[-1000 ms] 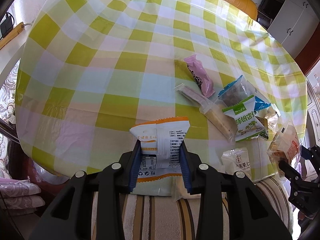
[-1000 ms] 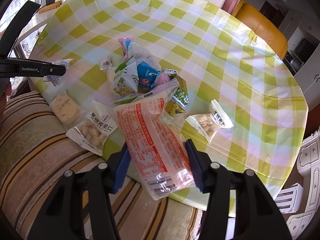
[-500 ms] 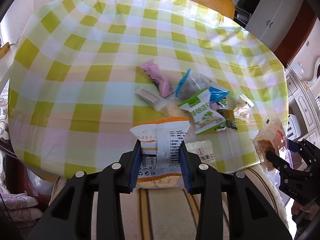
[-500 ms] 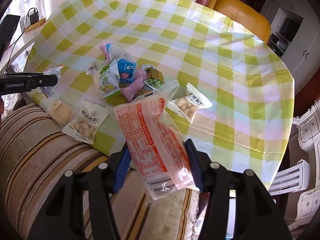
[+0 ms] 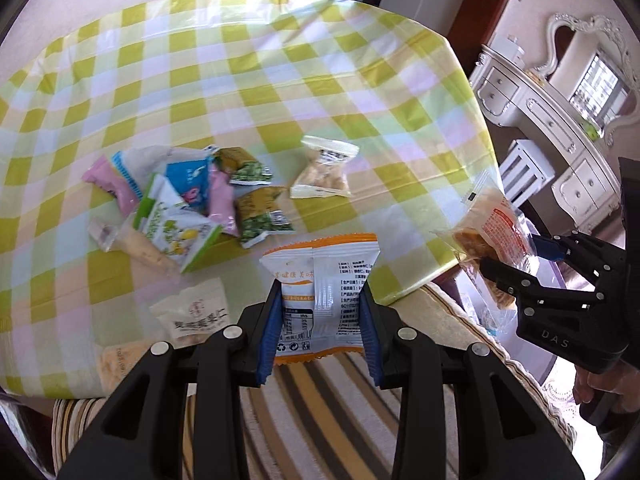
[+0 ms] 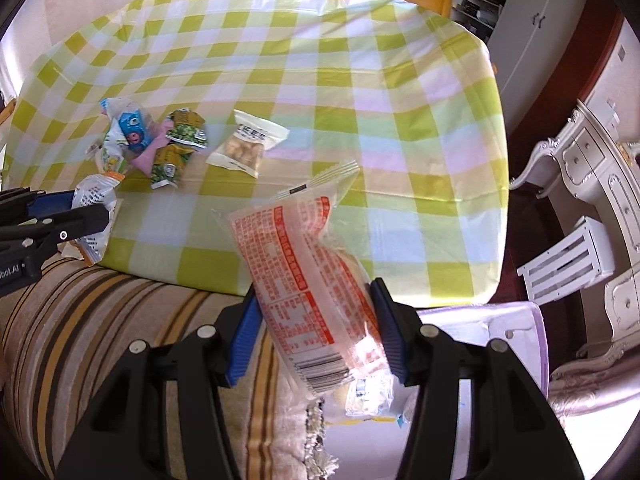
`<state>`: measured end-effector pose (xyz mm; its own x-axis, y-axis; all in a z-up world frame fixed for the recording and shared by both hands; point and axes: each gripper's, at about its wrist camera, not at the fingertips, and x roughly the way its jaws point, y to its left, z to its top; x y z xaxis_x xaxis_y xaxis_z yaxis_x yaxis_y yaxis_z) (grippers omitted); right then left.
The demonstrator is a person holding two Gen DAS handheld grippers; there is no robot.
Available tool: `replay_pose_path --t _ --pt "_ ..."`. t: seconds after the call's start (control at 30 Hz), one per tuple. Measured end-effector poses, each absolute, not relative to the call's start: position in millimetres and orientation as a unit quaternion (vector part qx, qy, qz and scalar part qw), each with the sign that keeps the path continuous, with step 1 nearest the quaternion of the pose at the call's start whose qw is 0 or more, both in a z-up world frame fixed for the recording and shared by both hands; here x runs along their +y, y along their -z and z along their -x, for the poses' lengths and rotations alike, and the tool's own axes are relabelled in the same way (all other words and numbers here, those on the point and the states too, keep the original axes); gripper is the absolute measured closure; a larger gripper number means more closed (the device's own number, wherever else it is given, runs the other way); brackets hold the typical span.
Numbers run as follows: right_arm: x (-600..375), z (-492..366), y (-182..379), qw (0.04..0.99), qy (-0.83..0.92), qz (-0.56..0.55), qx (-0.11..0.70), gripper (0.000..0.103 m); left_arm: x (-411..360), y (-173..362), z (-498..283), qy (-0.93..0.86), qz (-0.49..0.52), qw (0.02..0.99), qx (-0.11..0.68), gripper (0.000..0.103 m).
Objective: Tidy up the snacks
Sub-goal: 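Carry both packets to the white box and open both tools over it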
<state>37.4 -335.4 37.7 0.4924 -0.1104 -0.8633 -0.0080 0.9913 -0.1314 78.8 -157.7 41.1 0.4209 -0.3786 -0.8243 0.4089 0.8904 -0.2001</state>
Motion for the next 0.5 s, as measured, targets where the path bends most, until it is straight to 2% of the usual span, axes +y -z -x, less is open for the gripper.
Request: replay_pose_path --t 0.5 --pt "-453.0 1.0 -0.8 0.818 0.164 -0.096 0.542 0.049 -267.5 -38.0 -59.7 0.336 -0.109 0.8 0.485 0.068"
